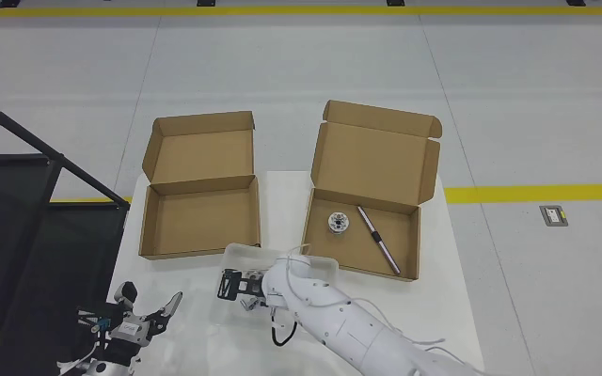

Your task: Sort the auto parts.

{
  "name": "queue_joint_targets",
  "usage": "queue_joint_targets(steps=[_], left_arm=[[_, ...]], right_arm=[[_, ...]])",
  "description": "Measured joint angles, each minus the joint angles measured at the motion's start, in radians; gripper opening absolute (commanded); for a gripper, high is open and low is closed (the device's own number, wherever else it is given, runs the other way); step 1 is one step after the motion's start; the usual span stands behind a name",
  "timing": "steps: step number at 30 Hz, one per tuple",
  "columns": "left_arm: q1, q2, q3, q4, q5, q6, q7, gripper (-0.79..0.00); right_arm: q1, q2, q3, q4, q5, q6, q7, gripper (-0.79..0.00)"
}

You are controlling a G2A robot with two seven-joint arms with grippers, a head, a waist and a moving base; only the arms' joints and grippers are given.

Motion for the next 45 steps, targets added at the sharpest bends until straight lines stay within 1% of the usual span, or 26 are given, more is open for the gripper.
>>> queue_joint_targets(steps=[3, 6, 11, 13, 14, 15, 20, 23, 26, 29, 31, 33, 35, 38, 39, 41, 42, 45], left_arm=[[0.000, 0.000, 0.000, 0.000, 0.000, 0.000, 0.000, 0.000], [0.000, 0.000, 0.000, 0.000, 0.000, 0.000, 0.000, 0.000], [0.000, 0.000, 0.000, 0.000, 0.000, 0.000, 0.000, 0.000], [0.000, 0.000, 0.000, 0.000, 0.000, 0.000, 0.000, 0.000], [0.000, 0.000, 0.000, 0.000, 0.000, 0.000, 0.000, 0.000], [0.000, 0.000, 0.000, 0.000, 0.000, 0.000, 0.000, 0.000], [0.000, 0.000, 0.000, 0.000, 0.000, 0.000, 0.000, 0.000], [0.000, 0.000, 0.000, 0.000, 0.000, 0.000, 0.000, 0.000], [0.000, 0.000, 0.000, 0.000, 0.000, 0.000, 0.000, 0.000], [0.000, 0.000, 0.000, 0.000, 0.000, 0.000, 0.000, 0.000], [0.000, 0.000, 0.000, 0.000, 0.000, 0.000, 0.000, 0.000], [0.000, 0.000, 0.000, 0.000, 0.000, 0.000, 0.000, 0.000], [0.000, 0.000, 0.000, 0.000, 0.000, 0.000, 0.000, 0.000], [0.000, 0.000, 0.000, 0.000, 0.000, 0.000, 0.000, 0.000], [0.000, 0.000, 0.000, 0.000, 0.000, 0.000, 0.000, 0.000], [0.000, 0.000, 0.000, 0.000, 0.000, 0.000, 0.000, 0.000], [0.000, 0.000, 0.000, 0.000, 0.000, 0.000, 0.000, 0.000], [0.000, 0.000, 0.000, 0.000, 0.000, 0.000, 0.000, 0.000]], right_arm=[[0.008, -0.012, -0.003, 0.024, 0.001, -0.003, -0.003, -0.625], [0.014, -0.023, -0.006, 0.046, 0.000, -0.003, -0.003, -0.606], [0.023, -0.040, -0.011, 0.078, -0.002, -0.003, -0.001, -0.634], [0.027, -0.046, -0.012, 0.094, -0.002, -0.005, 0.002, -0.665], [0.028, -0.049, -0.012, 0.100, -0.001, -0.005, 0.002, -0.736], [0.031, -0.053, -0.012, 0.108, -0.001, -0.006, 0.001, -0.785], [0.047, -0.060, 0.001, 0.136, 0.007, -0.014, -0.022, -0.785], [0.066, -0.053, 0.028, 0.148, 0.034, -0.065, -0.058, -0.785], [0.082, -0.035, 0.063, 0.148, 0.052, -0.107, -0.104, -0.785], [0.088, -0.003, 0.107, 0.121, 0.065, -0.182, -0.156, -0.785], [0.083, 0.027, 0.143, 0.080, 0.066, -0.242, -0.177, -0.785], [0.064, 0.063, 0.185, 0.014, 0.061, -0.297, -0.179, -0.785], [0.033, 0.098, 0.231, -0.068, 0.051, -0.331, -0.170, -0.785], [-0.063, 0.167, 0.343, -0.271, 0.022, -0.356, -0.142, -0.785], [-0.121, 0.197, 0.402, -0.379, 0.006, -0.359, -0.122, -0.785], [-0.227, 0.239, 0.501, -0.558, -0.022, -0.341, -0.075, -0.785], [-0.305, 0.262, 0.566, -0.679, -0.030, -0.324, -0.038, -0.785], [-0.463, 0.298, 0.710, -0.929, -0.021, -0.287, 0.065, -0.785]])
